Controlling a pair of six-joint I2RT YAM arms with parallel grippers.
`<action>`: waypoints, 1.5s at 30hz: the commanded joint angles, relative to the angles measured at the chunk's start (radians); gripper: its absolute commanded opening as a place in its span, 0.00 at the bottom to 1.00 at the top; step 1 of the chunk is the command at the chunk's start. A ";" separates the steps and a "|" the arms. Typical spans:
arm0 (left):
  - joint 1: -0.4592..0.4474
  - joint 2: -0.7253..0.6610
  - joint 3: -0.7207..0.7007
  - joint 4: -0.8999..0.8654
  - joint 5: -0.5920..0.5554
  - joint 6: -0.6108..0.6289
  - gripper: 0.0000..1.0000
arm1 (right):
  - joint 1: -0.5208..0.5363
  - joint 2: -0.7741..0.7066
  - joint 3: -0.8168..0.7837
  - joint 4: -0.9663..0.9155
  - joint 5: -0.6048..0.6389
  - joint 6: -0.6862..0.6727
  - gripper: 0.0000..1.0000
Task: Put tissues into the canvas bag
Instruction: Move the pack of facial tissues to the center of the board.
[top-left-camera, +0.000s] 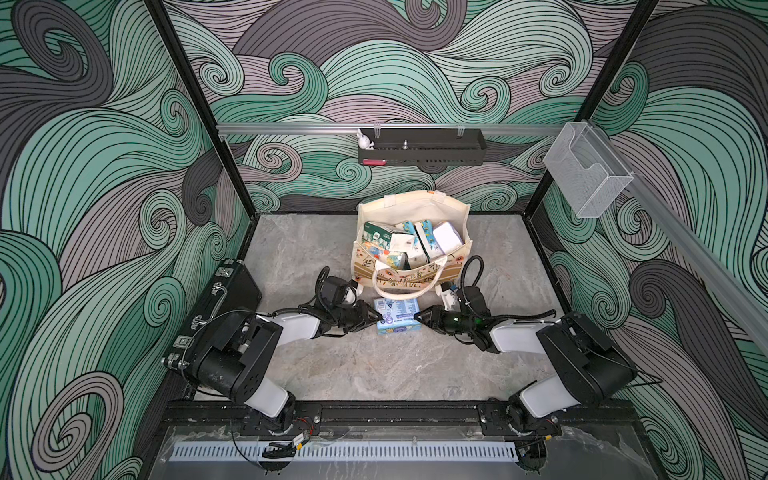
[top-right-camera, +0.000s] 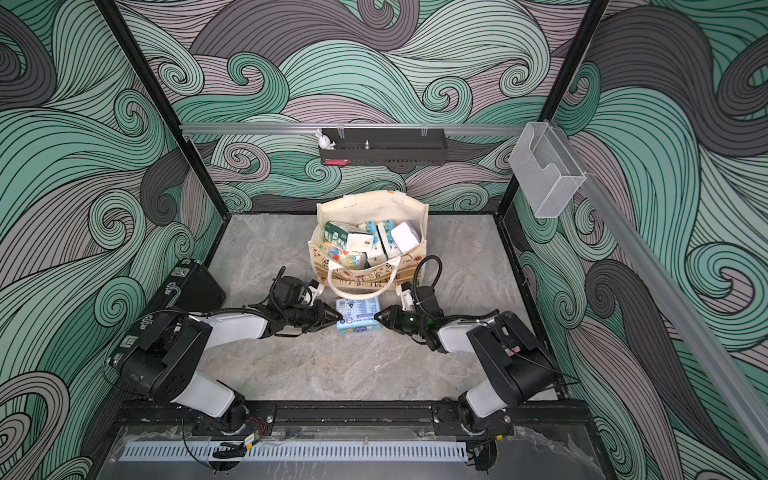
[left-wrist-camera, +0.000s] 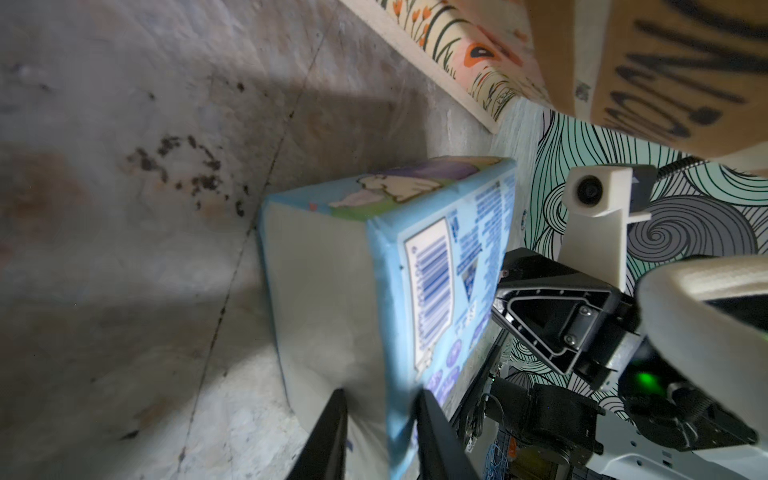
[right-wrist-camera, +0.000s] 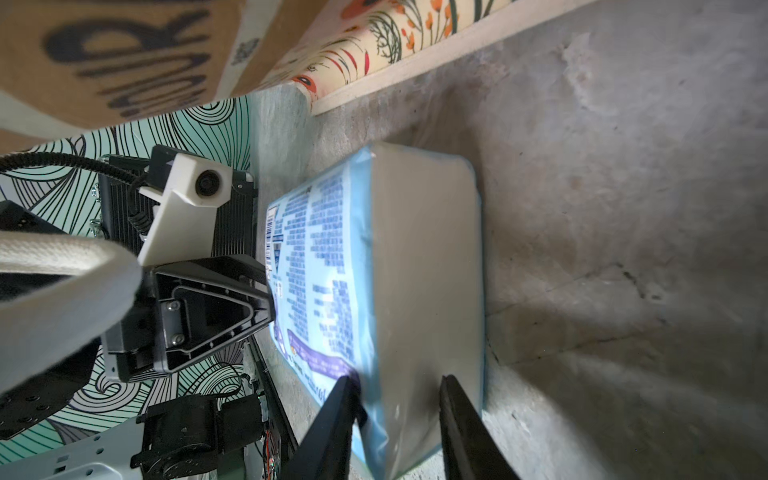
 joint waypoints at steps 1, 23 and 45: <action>-0.011 0.003 -0.032 0.019 0.010 0.006 0.28 | 0.046 -0.021 -0.041 0.063 -0.021 0.044 0.36; -0.026 -0.245 -0.083 -0.227 -0.020 0.107 0.34 | 0.148 -0.880 -0.182 -0.610 0.225 0.001 0.84; -0.025 -0.161 -0.099 -0.169 -0.034 0.104 0.18 | 0.106 -0.536 -0.207 -0.239 0.030 0.091 1.00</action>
